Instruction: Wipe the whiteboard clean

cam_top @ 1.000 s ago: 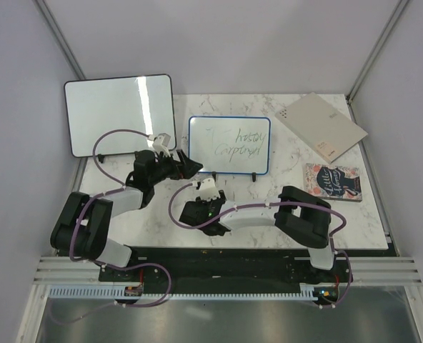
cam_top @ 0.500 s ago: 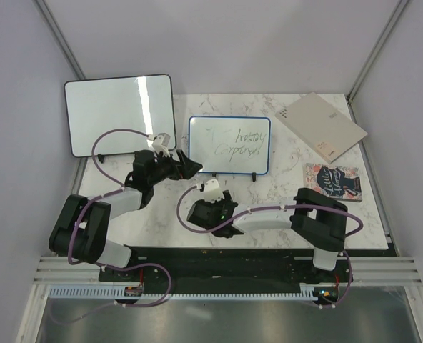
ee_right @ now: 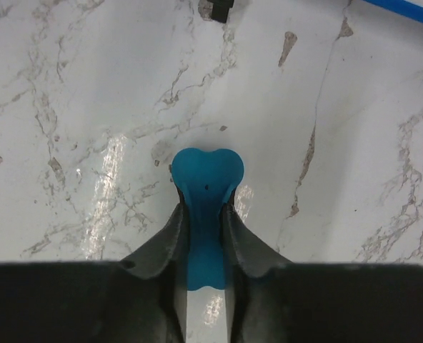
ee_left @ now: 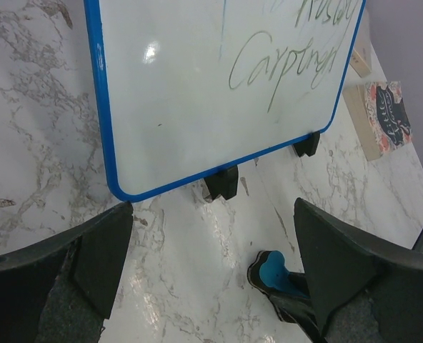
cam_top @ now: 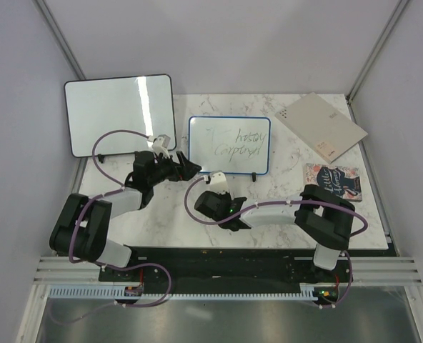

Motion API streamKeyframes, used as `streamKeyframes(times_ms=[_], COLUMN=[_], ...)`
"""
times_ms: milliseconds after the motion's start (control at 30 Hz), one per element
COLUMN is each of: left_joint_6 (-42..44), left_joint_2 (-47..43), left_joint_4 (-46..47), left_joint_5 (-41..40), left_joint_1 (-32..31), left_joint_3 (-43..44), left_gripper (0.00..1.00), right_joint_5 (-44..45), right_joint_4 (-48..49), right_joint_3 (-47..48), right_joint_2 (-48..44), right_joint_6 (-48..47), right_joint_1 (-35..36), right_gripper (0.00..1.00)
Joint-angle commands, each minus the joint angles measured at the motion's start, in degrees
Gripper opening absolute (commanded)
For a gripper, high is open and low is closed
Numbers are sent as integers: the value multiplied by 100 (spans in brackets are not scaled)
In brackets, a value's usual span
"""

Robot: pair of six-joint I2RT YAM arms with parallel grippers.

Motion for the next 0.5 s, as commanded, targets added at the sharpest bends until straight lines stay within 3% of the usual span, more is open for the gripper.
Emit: streamKeyframes(times_ms=[0,133,267,467], left_joint_6=[169,-129,-699,-1079], left_joint_2=[246,712,1238,1574], left_joint_4=[232,750,1864,2956], left_joint_5=[71,545,1117,1627], left_joint_1=[148,429,807,896], left_joint_3=[236,315,184,69], left_gripper=[99,99,99,99], right_joint_5=[-247,-327,-274,-142], right_joint_4=[219,263,289,246], right_joint_3=[22,-118,-303,-400], right_joint_2=[248,205,-85,-524], right_joint_6=[81,126,73,-103], right_joint_1=[-130,-236,-350,-447], right_gripper=[2,0,0,0])
